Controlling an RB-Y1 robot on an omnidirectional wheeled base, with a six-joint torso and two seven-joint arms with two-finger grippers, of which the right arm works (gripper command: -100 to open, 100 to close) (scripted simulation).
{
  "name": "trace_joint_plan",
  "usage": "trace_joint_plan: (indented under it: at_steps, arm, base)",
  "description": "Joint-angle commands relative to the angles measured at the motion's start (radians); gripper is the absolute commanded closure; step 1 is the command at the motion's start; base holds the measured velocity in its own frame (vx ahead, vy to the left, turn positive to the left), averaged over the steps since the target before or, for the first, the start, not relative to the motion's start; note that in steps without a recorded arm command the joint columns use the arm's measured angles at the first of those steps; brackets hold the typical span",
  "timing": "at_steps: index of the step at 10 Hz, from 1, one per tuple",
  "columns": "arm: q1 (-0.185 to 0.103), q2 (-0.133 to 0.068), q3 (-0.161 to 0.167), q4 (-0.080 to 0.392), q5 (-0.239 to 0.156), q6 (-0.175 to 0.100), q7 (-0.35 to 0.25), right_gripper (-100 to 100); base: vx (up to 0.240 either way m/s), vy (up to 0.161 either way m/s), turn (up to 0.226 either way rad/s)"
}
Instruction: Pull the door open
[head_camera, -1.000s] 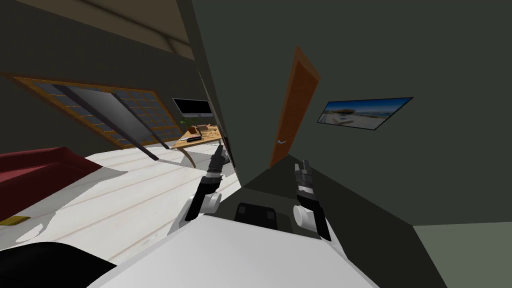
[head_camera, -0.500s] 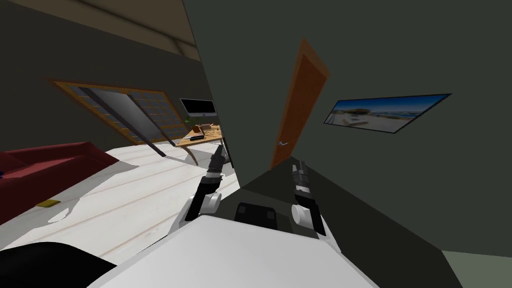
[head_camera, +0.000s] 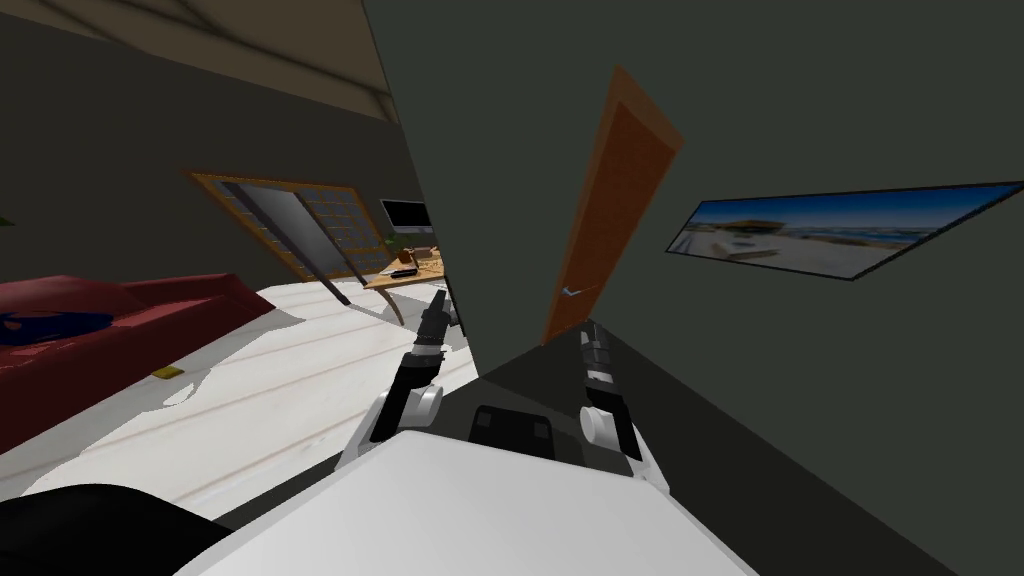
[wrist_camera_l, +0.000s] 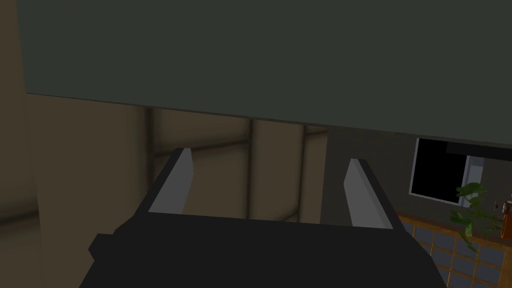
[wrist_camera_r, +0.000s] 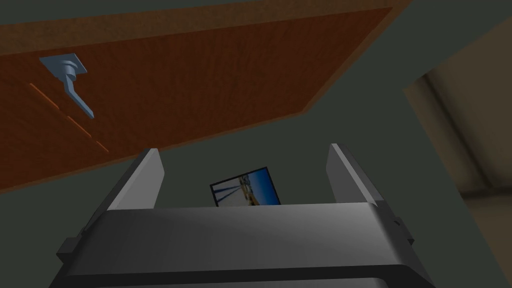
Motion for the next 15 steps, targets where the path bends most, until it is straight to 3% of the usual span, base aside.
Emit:
trace_joint_plan:
  at_steps: [1, 11, 12, 15]
  arm:
    - [-0.014, -0.005, 0.006, 0.039, -0.008, -0.011, -0.001, -100]
    - [-0.107, -0.034, 0.027, 0.259, -0.053, -0.066, -0.006, -100]
    - [-0.126, -0.039, 0.032, 0.303, -0.063, -0.077, -0.008, -100]
    - [-0.155, -0.047, 0.038, 0.371, -0.077, -0.094, -0.009, -100]
  base:
    - [0.104, -0.184, 0.167]
    - [0.054, -0.124, 0.142]
    - [0.059, -0.153, 0.244]
    - [0.051, -0.173, 0.155]
